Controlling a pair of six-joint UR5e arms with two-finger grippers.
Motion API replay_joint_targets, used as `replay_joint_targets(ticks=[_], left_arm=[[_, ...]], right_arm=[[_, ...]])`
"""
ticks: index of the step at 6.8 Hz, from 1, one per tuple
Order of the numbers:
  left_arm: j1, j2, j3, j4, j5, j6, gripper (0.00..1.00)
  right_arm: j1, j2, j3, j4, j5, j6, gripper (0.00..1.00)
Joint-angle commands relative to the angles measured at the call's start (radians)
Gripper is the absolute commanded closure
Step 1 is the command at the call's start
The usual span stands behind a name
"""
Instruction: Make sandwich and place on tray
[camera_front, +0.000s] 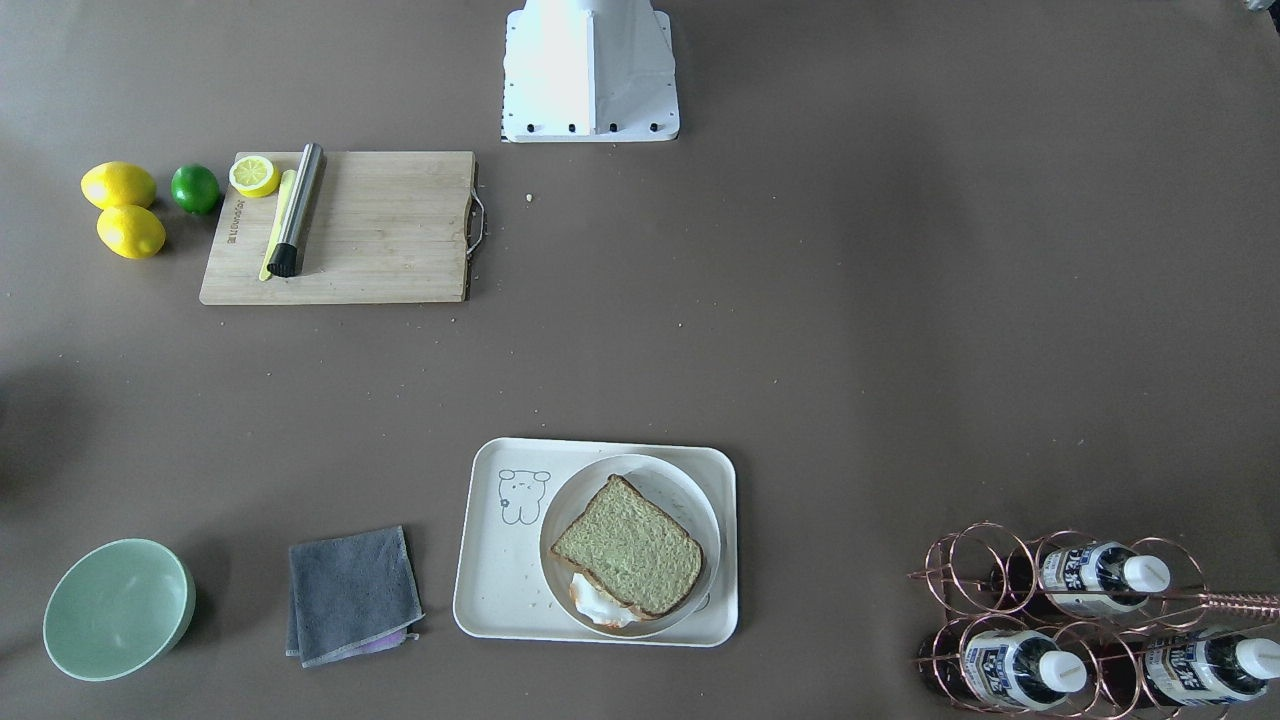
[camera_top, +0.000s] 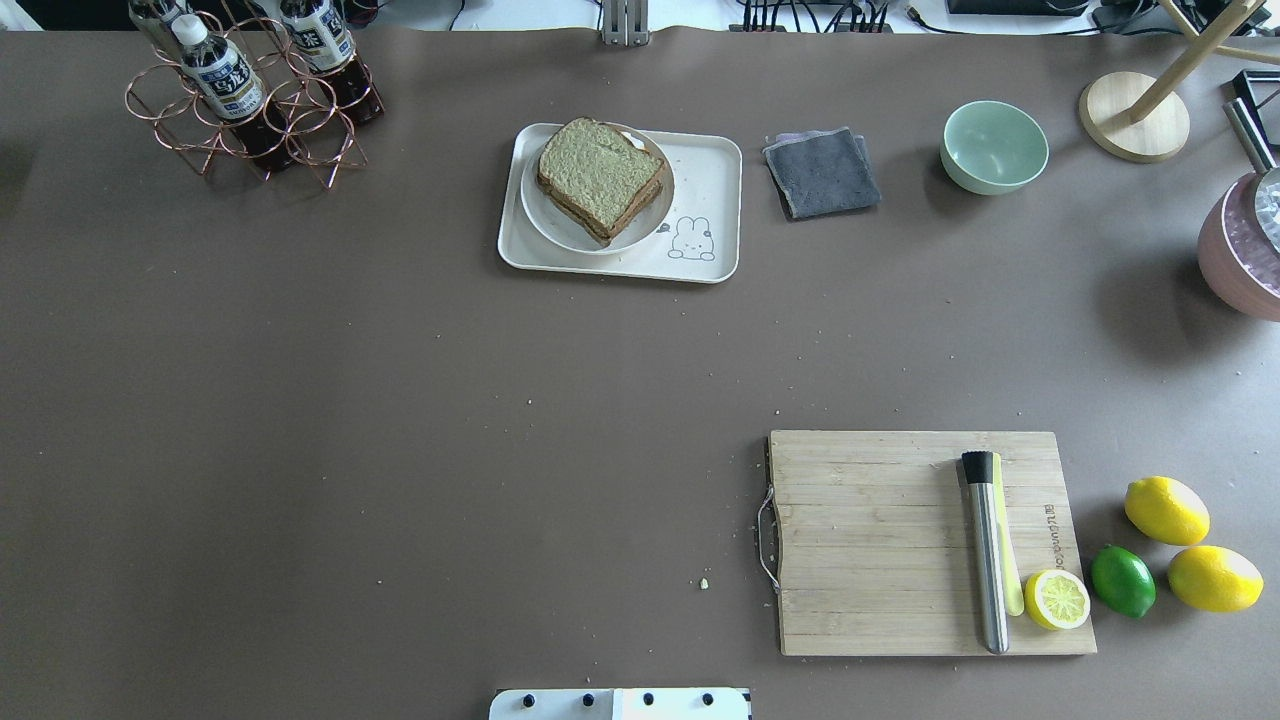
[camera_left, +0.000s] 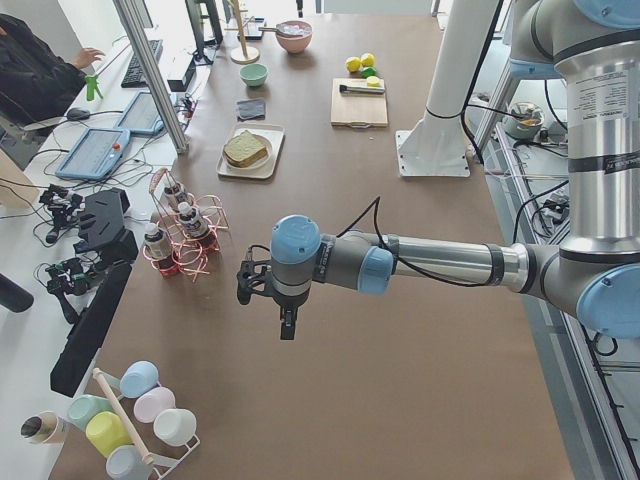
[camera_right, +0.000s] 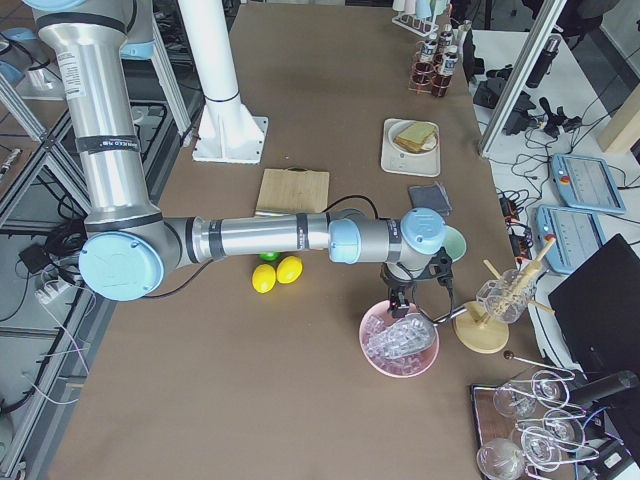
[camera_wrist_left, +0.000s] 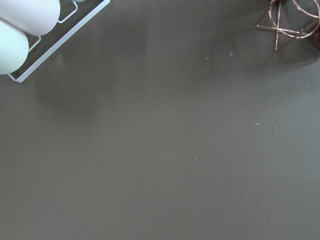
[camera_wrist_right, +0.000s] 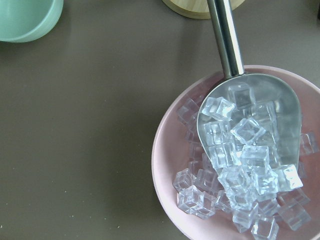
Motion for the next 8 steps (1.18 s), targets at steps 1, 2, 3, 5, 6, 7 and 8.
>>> replay_joint_targets(ticks=[1, 2, 3, 5, 6, 7, 8], left_arm=[[0.001, 0.006, 0.003, -0.004, 0.001, 0.001, 0.03], [0.001, 0.008, 0.003, -0.004, 0.001, 0.004, 0.03], [-0.001, 0.006, 0.003, -0.004, 0.001, 0.004, 0.03], [-0.001, 0.008, 0.003, -0.004, 0.001, 0.004, 0.03], [-0.001, 0.008, 0.002, -0.004, 0.001, 0.002, 0.03], [-0.001, 0.008, 0.0, -0.004, 0.001, 0.004, 0.03], [-0.001, 0.008, -0.002, -0.004, 0.001, 0.004, 0.03]], right_arm=[[0.051, -0.089, 0.088, -0.002, 0.0, -0.003, 0.01], [0.063, -0.126, 0.125, -0.002, 0.0, -0.001, 0.01], [0.065, -0.131, 0.125, -0.002, -0.007, -0.001, 0.01], [0.065, -0.124, 0.125, -0.002, -0.011, 0.002, 0.01], [0.065, -0.125, 0.125, -0.002, -0.01, 0.006, 0.01], [0.065, -0.127, 0.125, -0.002, -0.01, 0.006, 0.01], [0.065, -0.13, 0.125, -0.002, -0.01, 0.006, 0.01]])
